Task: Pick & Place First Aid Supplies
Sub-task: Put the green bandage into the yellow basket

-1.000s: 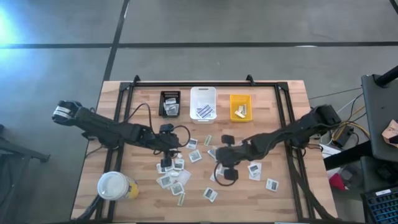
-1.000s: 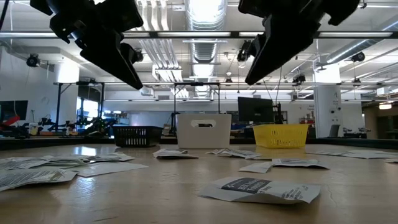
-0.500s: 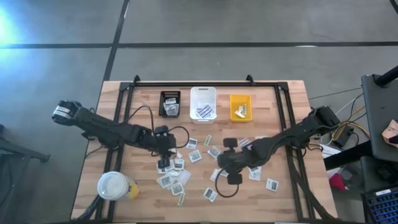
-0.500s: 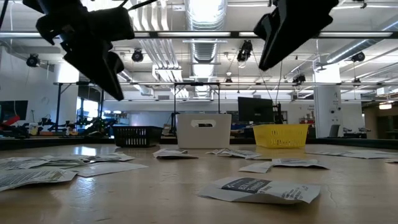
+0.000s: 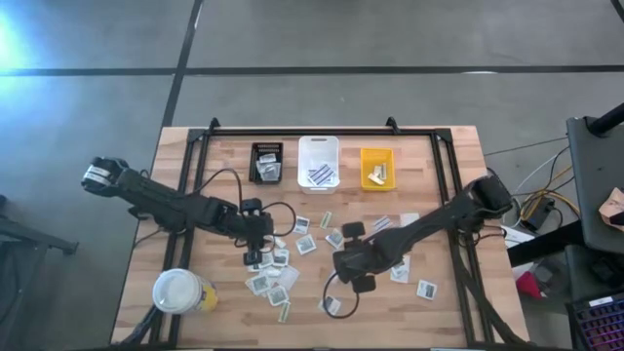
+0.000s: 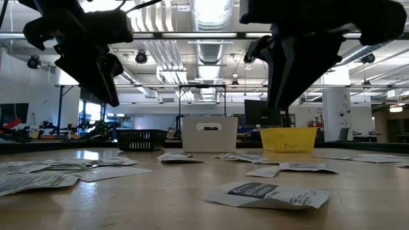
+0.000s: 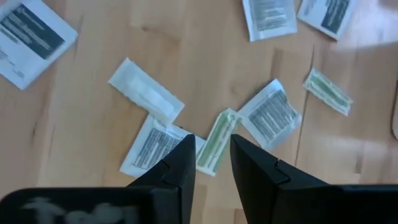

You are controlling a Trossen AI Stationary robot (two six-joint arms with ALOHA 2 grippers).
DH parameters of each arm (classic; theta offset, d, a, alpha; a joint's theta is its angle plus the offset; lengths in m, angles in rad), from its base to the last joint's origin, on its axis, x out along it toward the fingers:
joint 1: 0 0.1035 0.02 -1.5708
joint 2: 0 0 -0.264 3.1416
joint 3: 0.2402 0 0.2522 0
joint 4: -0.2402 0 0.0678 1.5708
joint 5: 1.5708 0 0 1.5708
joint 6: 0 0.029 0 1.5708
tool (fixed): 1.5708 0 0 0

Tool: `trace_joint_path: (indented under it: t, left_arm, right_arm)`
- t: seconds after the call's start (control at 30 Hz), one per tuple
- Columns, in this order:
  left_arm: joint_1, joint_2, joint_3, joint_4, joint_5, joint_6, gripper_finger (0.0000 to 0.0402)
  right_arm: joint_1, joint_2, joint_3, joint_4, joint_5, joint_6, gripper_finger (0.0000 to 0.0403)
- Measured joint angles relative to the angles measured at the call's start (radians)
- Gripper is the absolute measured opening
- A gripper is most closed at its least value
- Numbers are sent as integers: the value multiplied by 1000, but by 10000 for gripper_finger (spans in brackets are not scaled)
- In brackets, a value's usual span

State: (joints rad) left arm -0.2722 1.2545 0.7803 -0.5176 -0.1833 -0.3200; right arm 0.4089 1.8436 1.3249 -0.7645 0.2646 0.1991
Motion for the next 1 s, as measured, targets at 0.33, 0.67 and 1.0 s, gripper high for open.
trace_joint_path:
  t: [0.33, 0.67, 1.0]
  left_arm:
    - [0, 0, 0, 0, -45, 11, 135]
    - [0, 0, 0, 1, -47, 11, 135]
    - [0, 0, 0, 1, -47, 12, 135]
  right_arm:
    - [-32, 102, 34, 48, -1, -16, 120]
    - [-80, 187, 39, 57, -12, 3, 131]
    - [-120, 188, 23, 71, -61, 29, 109]
